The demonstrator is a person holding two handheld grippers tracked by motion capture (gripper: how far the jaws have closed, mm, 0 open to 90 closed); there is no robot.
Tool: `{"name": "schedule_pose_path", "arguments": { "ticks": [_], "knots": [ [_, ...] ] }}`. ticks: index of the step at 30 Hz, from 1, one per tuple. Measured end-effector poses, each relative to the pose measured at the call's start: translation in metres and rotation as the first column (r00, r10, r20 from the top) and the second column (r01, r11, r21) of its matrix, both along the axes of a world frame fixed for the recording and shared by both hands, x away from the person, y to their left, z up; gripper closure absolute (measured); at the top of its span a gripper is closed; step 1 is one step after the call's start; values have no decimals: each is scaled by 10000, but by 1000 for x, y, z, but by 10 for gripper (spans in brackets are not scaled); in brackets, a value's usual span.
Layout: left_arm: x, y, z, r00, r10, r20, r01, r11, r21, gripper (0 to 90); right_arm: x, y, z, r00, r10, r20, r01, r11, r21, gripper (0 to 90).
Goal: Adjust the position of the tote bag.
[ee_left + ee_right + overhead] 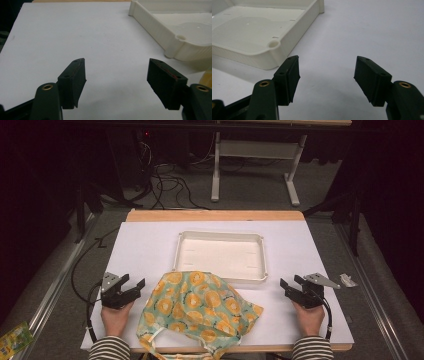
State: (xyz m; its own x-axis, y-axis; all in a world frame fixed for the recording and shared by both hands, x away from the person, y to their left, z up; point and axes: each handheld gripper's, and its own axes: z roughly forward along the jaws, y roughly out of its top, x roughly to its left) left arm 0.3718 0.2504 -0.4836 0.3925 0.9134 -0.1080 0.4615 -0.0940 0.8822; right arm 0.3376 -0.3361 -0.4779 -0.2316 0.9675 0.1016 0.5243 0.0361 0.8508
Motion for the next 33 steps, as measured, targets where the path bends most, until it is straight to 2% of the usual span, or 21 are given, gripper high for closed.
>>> {"name": "schedule_pose_path", "arguments": {
  "ticks": [8,16,22,33],
  "knots": [
    [-2,0,0,9998,-29,181,29,10000,3,318,0,0,0,10000,17,27,-17,10000,5,375],
    [-1,1,1,9995,-296,138,298,9995,-134,326,0,0,0,10000,-53,15,53,10000,24,375],
    [1,4,1,9991,-408,-98,403,9980,-478,320,0,0,0,10000,-34,26,34,10000,-5,375],
    [2,3,3,9963,-661,-552,621,9956,-704,275,0,0,0,10000,-27,20,27,10000,8,375]
  ]
}}
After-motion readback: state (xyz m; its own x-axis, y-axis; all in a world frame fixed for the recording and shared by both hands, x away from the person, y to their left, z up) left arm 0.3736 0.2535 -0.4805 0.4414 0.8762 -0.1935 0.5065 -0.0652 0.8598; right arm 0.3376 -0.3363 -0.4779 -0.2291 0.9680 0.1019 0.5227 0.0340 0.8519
